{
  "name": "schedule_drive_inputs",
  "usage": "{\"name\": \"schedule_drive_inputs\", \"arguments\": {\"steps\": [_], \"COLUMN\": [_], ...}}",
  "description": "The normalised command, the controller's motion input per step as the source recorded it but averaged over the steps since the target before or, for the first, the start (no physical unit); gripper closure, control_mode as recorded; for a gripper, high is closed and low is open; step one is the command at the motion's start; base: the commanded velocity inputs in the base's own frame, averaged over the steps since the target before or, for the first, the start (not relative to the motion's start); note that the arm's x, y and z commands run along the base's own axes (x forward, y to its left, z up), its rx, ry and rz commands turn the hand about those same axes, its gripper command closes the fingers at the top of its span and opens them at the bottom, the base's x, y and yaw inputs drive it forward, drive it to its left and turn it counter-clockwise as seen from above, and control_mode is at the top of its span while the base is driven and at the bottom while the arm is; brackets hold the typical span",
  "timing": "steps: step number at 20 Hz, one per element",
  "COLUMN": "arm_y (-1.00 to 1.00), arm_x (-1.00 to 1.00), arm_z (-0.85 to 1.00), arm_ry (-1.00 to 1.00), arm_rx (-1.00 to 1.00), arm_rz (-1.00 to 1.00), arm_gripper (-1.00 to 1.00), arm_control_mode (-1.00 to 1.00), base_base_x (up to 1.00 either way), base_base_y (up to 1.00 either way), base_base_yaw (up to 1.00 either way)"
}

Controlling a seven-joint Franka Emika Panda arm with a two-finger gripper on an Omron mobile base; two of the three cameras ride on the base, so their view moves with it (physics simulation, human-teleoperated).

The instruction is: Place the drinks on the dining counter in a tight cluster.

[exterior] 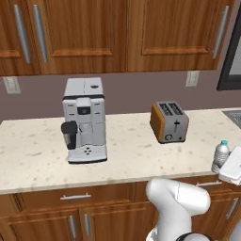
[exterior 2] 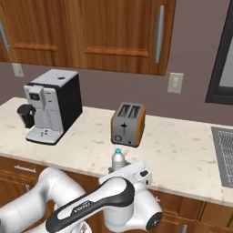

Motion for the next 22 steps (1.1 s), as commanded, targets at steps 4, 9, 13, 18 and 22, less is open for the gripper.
{"name": "schedule_drive_inputs", "arguments": {"steps": [4,9,13,18,22], "arm_y": [0.00,0.00,0.00,0.00,0.00], "arm_x": [0.00,0.00,0.00,0.00,0.00], "arm_z": [0.00,0.00,0.00,0.00,0.00], "arm_ry": [0.00,0.00,0.00,0.00,0.00], "arm_rx": [0.00,0.00,0.00,0.00,0.00], "arm_rz": [0.00,0.00,0.00,0.00,0.00], "arm_gripper": [1.00,1.00,1.00,1.00,1.00], "arm_control_mode": [1.00,1.00,1.00,1.00,1.00], "base_base_x": [-0.32,-0.13,0.00,0.00,0.00], "base_base_y": [-0.29,-0.17,0.00,0.00,-0.01], "base_base_yaw": [-0.33,-0.63,-0.88,-0.89,-0.89]}}
